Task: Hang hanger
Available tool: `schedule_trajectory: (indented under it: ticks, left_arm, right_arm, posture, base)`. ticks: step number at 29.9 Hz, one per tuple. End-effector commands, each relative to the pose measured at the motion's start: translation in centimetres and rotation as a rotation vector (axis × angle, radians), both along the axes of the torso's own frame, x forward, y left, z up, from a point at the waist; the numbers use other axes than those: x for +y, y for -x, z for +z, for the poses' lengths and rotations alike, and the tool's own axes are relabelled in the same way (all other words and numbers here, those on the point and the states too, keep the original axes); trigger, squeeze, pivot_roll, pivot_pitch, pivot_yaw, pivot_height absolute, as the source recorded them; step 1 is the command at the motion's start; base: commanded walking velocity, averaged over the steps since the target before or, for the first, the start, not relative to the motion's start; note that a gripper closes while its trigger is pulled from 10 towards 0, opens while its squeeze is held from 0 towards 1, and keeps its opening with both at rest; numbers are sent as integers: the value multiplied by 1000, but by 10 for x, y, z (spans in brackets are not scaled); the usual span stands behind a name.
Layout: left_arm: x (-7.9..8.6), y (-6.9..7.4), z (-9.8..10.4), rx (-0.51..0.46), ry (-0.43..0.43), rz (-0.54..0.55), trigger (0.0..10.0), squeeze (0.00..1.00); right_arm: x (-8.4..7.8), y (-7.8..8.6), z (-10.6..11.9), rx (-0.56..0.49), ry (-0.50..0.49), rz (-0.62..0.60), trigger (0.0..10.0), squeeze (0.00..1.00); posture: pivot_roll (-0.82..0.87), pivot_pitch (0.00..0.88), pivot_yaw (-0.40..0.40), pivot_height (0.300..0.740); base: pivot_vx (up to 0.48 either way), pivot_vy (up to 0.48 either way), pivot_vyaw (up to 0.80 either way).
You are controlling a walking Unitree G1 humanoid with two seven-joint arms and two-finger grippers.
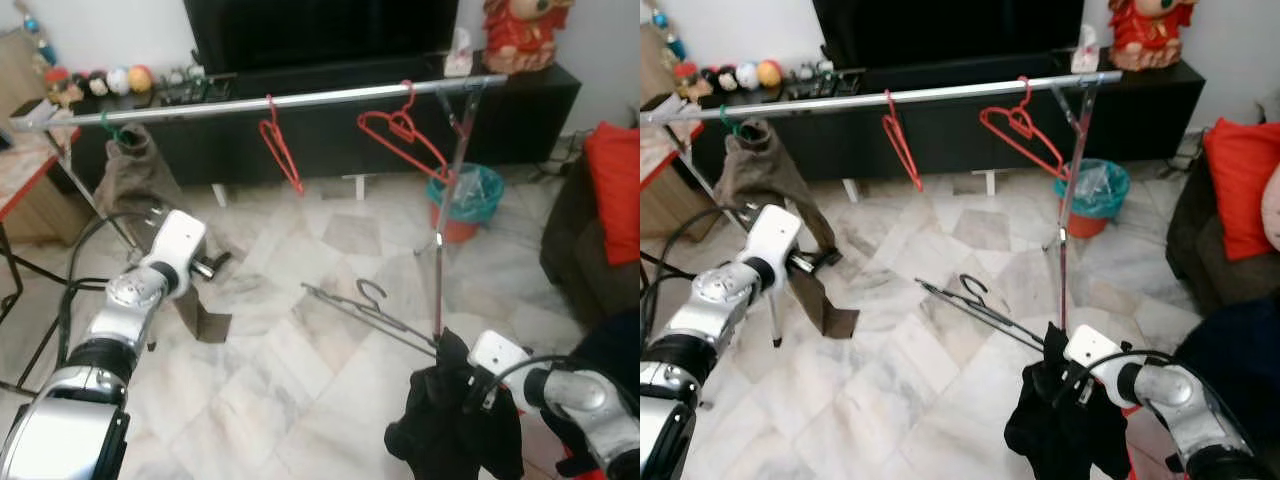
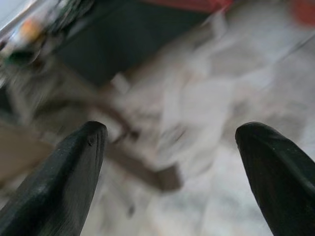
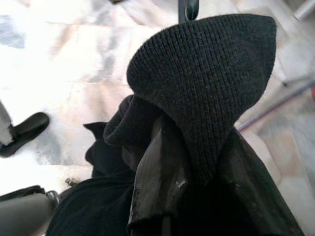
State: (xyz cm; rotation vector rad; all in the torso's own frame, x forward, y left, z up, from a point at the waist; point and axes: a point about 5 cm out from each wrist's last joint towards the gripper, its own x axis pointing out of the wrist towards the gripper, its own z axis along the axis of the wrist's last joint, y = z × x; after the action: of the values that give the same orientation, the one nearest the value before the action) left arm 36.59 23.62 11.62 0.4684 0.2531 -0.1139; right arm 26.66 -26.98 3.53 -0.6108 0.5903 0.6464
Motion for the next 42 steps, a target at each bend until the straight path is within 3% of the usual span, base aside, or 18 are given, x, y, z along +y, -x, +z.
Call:
schedule_trajectory:
  ticks: [1,2,3,6,7,9,10,11,12,15,19,24,30,32,39,42]
  left_arm:
    - [15,17,-31,117,-102,105,10000,0]
    - [15,17,-31,117,-102,105,10000,0]
    - [17,26,-47,183,-134,129,10000,0]
    - [16,35,-62,253,-129,140,10000,0]
    - [10,42,-74,326,-120,98,10000,0]
    - [0,47,-84,382,-114,31,10000,0]
    - [-13,52,-94,434,-80,-52,10000,0]
    - [-13,52,-94,434,-80,-52,10000,0]
    - [-28,56,-100,473,-14,-135,10000,0]
    - [-53,59,-107,520,70,-235,10000,0]
    - [-71,59,-107,544,167,-305,10000,0]
    - [-85,59,-102,577,245,-429,10000,0]
    - [-86,63,-101,628,264,-555,10000,0]
    - [-86,65,-100,651,276,-618,10000,0]
    - [-91,67,-100,645,323,-641,10000,0]
    - [-95,69,-99,644,388,-669,10000,0]
  right_arm:
    - [3,-10,5,-62,-5,-54,0,0]
    - [3,-10,5,-62,-5,-54,0,0]
    - [6,-11,4,-77,-14,-71,0,0]
    - [8,-11,3,-89,-14,-85,0,0]
    - [12,-12,3,-101,-36,-77,0,0]
    - [17,-13,4,-104,-66,-62,0,0]
    - [23,-14,5,-114,-92,-43,0,0]
    - [23,-14,5,-114,-92,-43,0,0]
    - [27,-15,7,-125,-116,-33,0,0]
    - [36,-18,11,-139,-161,7,0,0]
    - [43,-25,20,-162,-228,12,0,0]
    - [44,-27,30,-181,-238,57,0,0]
    - [50,-34,47,-228,-320,71,0,0]
    - [64,-34,56,-227,-383,144,0,0]
    - [80,-37,61,-245,-423,162,0,0]
    - [84,-36,62,-243,-451,157,0,0]
  posture:
    - [-39,28,133,740]
    - [-39,28,133,740]
    - [-43,30,130,740]
    - [-40,30,126,740]
    - [-39,30,123,740]
    - [-44,31,117,740]
    - [-47,33,115,740]
    - [-47,33,115,740]
    - [-46,34,111,740]
    - [-46,36,105,740]
    - [-49,37,103,740]
    - [-54,38,101,740]
    - [-58,37,106,740]
    - [-58,35,107,740]
    - [-56,34,109,740]
    - [-58,31,111,740]
  base:
    - [0,0,0]
    - [0,0,0]
    - [0,0,0]
    - [0,0,0]
    - [0,0,0]
    - [0,0,0]
    - [0,0,0]
    - [0,0,0]
    - [0,0,0]
    - [0,0,0]
    - [0,0,0]
    - [0,0,0]
    - [0,0,0]
    - [0,0,0]
    - [0,0,0]
    - [0,0,0]
